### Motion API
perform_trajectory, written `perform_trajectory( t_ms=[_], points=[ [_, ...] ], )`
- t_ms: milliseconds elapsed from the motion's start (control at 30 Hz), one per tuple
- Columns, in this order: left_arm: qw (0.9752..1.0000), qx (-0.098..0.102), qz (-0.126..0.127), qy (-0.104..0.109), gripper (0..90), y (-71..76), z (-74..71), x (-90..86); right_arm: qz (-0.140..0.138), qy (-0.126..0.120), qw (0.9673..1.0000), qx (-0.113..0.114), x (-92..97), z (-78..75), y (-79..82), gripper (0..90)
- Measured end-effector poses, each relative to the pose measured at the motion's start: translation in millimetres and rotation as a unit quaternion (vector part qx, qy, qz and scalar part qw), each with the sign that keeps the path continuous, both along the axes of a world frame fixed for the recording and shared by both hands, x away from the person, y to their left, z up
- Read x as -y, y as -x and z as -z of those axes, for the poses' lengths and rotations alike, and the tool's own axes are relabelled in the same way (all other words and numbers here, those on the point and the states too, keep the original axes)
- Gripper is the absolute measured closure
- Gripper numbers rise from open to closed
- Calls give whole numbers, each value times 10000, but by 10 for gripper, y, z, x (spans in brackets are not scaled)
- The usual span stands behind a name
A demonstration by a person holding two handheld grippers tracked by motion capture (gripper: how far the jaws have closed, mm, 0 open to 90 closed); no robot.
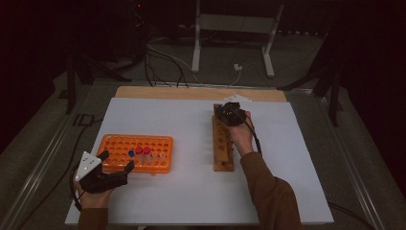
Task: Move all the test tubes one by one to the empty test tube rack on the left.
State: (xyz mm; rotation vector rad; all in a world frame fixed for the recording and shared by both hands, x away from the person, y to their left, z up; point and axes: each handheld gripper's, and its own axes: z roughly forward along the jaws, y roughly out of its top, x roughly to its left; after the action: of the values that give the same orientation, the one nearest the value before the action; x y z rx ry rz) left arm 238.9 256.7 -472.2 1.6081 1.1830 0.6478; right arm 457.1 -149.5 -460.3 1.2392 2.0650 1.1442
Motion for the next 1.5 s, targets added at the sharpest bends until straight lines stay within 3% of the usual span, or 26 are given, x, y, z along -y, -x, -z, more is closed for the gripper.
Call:
perform_trajectory(
  t_ms=[200, 533, 900, 1500],
  points=[
    [10000, -19, 21, -40, 3, -6, 6, 11, 5, -88, 9999, 124, 41, -71, 56, 766],
    [9999, -28, 47, -104, 3, -13, 9, 39, -66, -149, 9981, 596, 112, -313, 198, 768],
    [9997, -29, 89, -213, 3, -24, 6, 66, -143, -470, 9962, 722, 225, -466, 370, 767],
    [9996, -18, 78, -277, 3, -19, -10, 85, -686, -661, 9926, 747, 284, -534, 643, 767]
  ],
)
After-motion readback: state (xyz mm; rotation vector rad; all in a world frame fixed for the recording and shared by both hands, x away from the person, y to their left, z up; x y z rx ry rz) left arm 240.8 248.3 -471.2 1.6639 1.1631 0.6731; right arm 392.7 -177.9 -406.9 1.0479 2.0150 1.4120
